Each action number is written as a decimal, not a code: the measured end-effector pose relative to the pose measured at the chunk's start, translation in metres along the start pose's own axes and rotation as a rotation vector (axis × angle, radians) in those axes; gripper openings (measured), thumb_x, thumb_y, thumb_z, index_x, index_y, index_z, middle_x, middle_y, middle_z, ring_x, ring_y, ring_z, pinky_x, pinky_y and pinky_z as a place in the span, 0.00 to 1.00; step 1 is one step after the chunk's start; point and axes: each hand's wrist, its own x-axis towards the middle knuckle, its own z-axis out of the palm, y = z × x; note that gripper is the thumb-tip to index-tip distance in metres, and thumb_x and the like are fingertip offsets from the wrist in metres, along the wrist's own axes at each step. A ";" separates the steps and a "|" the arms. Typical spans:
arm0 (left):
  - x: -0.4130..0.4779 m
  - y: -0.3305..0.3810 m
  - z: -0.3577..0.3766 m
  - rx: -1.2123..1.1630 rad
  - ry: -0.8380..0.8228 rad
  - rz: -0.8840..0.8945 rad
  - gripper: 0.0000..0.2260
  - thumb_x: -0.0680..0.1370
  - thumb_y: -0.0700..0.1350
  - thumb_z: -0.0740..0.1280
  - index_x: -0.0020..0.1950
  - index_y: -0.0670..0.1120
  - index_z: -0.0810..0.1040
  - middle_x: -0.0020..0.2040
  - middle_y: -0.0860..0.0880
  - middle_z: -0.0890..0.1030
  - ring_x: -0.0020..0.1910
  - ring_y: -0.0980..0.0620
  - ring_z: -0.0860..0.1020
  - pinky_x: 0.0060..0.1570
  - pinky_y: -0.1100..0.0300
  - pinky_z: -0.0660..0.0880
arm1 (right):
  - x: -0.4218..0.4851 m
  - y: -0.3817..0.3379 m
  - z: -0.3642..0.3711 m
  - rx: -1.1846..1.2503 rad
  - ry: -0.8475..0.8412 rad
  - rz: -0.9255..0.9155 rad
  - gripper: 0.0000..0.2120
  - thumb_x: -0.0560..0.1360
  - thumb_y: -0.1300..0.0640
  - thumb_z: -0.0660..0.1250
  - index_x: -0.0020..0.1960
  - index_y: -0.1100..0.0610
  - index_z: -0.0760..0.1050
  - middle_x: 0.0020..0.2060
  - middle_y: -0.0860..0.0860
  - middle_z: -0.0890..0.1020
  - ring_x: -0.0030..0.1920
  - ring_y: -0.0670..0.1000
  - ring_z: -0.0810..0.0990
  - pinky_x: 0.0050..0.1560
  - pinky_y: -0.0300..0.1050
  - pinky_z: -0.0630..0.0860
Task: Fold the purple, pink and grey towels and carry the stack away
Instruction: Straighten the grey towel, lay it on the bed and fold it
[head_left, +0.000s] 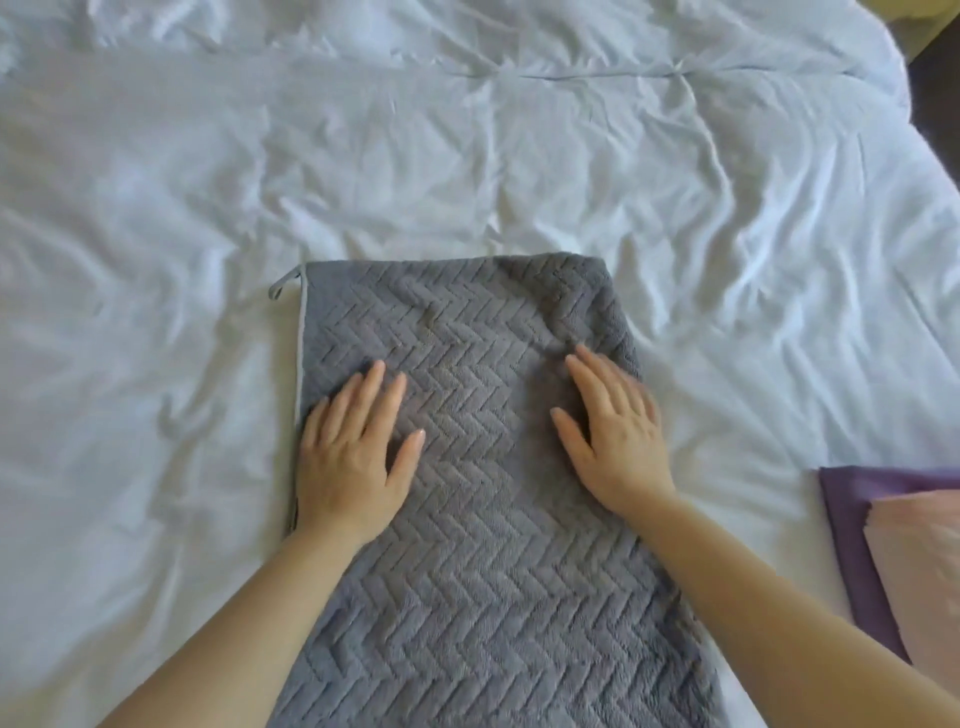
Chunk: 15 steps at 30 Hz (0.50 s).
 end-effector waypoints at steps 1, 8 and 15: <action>0.012 -0.003 -0.009 -0.046 0.082 -0.031 0.28 0.79 0.60 0.52 0.77 0.50 0.59 0.77 0.48 0.60 0.74 0.44 0.61 0.71 0.46 0.58 | 0.015 0.003 -0.010 0.057 0.086 0.015 0.25 0.79 0.42 0.54 0.74 0.48 0.59 0.74 0.45 0.63 0.73 0.50 0.61 0.72 0.50 0.55; 0.134 -0.049 -0.047 -0.351 0.010 -0.460 0.31 0.78 0.61 0.59 0.77 0.51 0.56 0.75 0.46 0.65 0.71 0.40 0.65 0.68 0.43 0.65 | 0.148 0.029 -0.075 0.231 -0.242 0.001 0.28 0.74 0.49 0.67 0.72 0.45 0.61 0.66 0.44 0.73 0.70 0.52 0.63 0.69 0.56 0.55; 0.161 -0.077 -0.058 -0.448 -0.272 -0.321 0.06 0.74 0.49 0.71 0.50 0.53 0.79 0.54 0.49 0.79 0.53 0.48 0.75 0.51 0.57 0.69 | 0.175 0.029 -0.098 -0.258 -0.634 -0.338 0.08 0.69 0.41 0.70 0.47 0.39 0.75 0.46 0.39 0.75 0.56 0.48 0.68 0.61 0.49 0.58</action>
